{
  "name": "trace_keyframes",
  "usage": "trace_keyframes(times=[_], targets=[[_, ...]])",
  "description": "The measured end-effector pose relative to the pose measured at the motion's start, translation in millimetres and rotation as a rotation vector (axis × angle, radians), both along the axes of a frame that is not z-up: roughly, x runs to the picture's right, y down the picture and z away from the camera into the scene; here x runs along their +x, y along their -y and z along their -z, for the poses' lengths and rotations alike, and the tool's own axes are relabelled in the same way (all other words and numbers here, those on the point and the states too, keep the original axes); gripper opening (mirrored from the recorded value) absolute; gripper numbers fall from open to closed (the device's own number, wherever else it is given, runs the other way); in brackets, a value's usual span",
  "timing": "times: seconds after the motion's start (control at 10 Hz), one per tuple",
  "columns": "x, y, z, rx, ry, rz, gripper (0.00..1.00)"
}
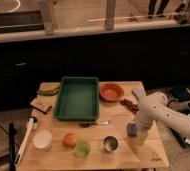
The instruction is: Place sponge in tray
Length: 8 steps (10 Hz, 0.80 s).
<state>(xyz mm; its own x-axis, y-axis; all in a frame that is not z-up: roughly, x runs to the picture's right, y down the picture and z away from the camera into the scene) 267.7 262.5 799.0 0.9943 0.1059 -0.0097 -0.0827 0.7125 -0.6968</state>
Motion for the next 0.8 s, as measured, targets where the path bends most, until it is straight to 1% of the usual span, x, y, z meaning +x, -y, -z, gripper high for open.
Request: trace_keyframes(times=[0.1,0.2,0.4,0.5,0.7,0.8], targets=[[7.5,-4.3,-2.0,-0.002,-0.006,-0.01,0.77],[12.0,-8.0,-4.8,-0.005,-0.008,-0.016,0.69],[13.5,-9.5,-8.6,-0.004,-0.007,-0.022,0.48],[13.6,-10.0,-8.9,-0.006,-0.007,-0.023,0.39],[14.2,-9.0,-6.7,-0.009,-0.008,-0.02,0.16],[14.2,-8.5,-6.6,-0.009,-0.008,-0.021,0.07]])
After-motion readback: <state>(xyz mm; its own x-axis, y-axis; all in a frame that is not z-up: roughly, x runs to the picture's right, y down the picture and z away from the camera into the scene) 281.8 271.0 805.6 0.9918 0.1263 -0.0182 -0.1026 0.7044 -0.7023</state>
